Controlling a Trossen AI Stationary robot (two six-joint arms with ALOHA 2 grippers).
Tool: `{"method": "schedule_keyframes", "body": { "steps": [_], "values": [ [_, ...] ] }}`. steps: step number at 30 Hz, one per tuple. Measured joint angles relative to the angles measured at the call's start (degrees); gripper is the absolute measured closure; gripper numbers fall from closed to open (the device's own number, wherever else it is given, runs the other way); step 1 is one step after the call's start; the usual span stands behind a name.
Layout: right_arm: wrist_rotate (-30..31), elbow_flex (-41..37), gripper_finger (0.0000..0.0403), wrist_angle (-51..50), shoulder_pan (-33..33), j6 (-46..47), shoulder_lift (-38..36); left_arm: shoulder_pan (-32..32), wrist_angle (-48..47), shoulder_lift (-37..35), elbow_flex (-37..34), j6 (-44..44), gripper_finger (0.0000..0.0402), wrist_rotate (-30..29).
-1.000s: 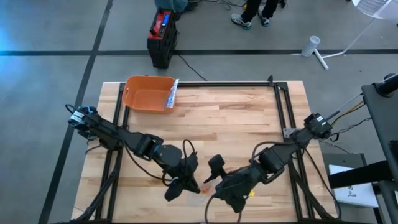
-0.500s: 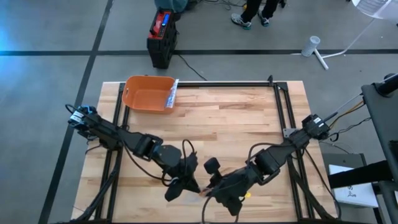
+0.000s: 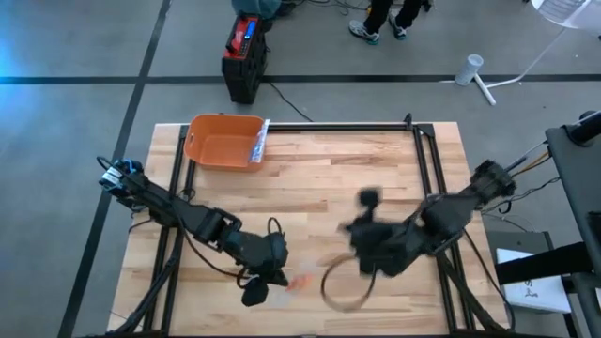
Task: Roll bandage
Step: Put the rolled orange bandage into the transparent zip bag
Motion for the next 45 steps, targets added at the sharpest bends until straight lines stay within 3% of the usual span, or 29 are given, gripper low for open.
{"method": "schedule_keyframes", "body": {
  "steps": [2, 6, 9, 15, 20, 27, 34, 36, 40, 45],
  "values": [
    [6.2, -0.5, 0.0402, -6.9, -0.2, 6.9, -2.5, -0.4, 0.3, -0.1, -0.6, 1.1, 0.0402, -4.8],
    [3.2, -2.7, 0.0402, -7.8, -0.2, 12.8, -6.0, -0.4, 3.7, -0.3, -1.5, 4.2, 0.0401, -8.8],
    [-1.2, -5.0, 0.0403, -4.9, 0.3, 11.6, -7.2, -0.2, 4.6, -0.3, -1.9, 4.8, 0.0401, -9.0],
    [-2.9, -13.1, 0.0383, 6.4, 2.0, 1.5, -5.9, 0.1, 5.5, -0.1, -1.9, 4.9, 0.0401, -9.3],
    [-12.8, -15.7, 0.0317, 21.6, 1.7, -4.0, -2.0, 0.0, 5.7, -0.1, -1.9, 5.0, 0.0401, -8.3],
    [-12.9, -15.7, 0.021, 30.3, -1.5, -14.1, 1.0, -0.3, 8.7, 0.3, -1.9, 6.4, 0.0402, -7.4],
    [-14.8, -15.7, 0.0151, 32.2, -3.0, -16.7, 1.6, -0.5, 8.9, 0.3, -1.9, 6.4, 0.0401, -5.2],
    [-16.2, -15.7, 0.0142, 33.1, -2.9, -17.3, 1.6, -0.5, 8.9, 0.3, -2.0, 6.7, 0.0401, -5.3],
    [-25.9, -15.7, 0.014, 33.6, -4.1, -14.4, 2.4, -0.5, 9.9, 0.3, -2.0, 8.0, 0.0401, -5.3],
    [-26.3, -15.7, 0.0162, 34.2, -5.0, -13.2, 4.4, -0.5, 11.1, 0.3, -2.0, 8.7, 0.0401, -5.3]
  ]
}}
